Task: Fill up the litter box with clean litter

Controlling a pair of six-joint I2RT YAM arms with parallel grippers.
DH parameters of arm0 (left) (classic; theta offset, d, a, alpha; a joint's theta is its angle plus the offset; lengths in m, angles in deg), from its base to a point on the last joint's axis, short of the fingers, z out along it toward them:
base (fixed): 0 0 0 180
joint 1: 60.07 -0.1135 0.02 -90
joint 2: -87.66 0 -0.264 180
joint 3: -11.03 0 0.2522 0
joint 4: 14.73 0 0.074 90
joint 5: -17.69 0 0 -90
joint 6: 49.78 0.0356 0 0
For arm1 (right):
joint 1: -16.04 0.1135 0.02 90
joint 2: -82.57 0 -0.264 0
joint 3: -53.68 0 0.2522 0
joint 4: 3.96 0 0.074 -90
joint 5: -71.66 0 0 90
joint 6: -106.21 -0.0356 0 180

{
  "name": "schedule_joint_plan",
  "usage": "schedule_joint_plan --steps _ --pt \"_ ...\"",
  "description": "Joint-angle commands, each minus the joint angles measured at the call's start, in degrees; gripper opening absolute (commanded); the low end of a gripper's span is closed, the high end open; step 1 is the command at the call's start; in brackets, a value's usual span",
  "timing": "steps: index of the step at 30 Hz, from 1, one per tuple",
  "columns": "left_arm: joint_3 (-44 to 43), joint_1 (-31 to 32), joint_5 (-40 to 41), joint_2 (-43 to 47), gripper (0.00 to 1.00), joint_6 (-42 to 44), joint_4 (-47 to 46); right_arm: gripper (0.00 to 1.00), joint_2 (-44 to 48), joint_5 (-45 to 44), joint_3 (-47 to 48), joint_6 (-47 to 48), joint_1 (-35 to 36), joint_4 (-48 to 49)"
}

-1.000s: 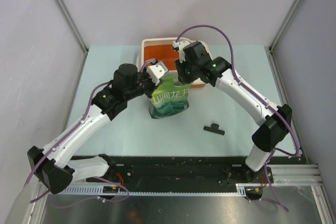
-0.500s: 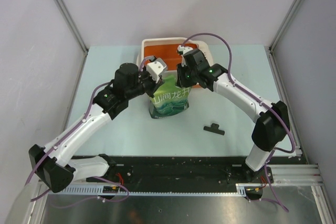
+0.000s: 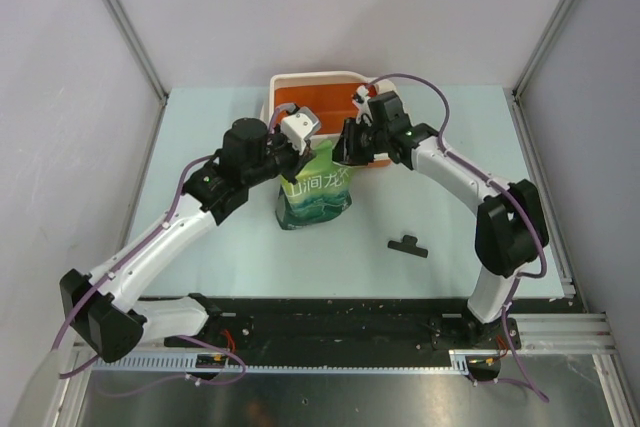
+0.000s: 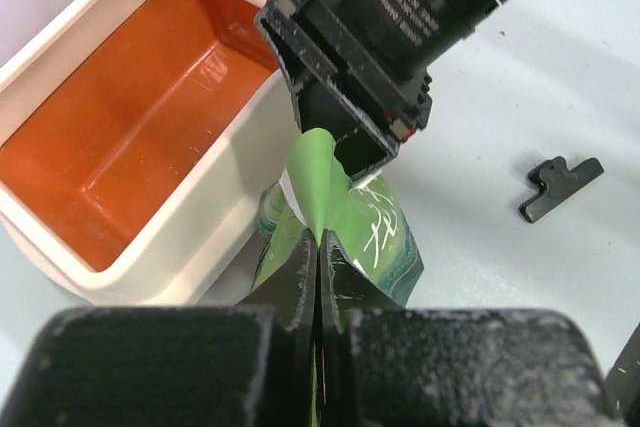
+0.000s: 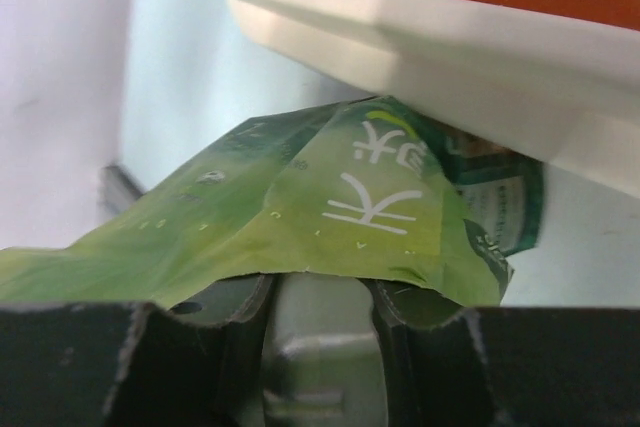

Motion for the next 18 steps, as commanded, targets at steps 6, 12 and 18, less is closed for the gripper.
schedule_joint_plan --steps 6,12,18 --pt "-3.8 0.3 -0.3 5.4 0.0 10.1 -4.2 0.0 -2.2 23.9 0.8 -19.2 -9.9 10.4" --pt "-3.3 0.3 2.5 7.1 0.0 15.5 0.8 0.0 -1.4 29.9 -1.3 -25.3 -13.4 14.8" --pt "-3.7 0.3 4.2 7.7 0.0 19.3 2.9 0.0 -1.4 34.3 -4.3 -29.1 -17.4 20.9"
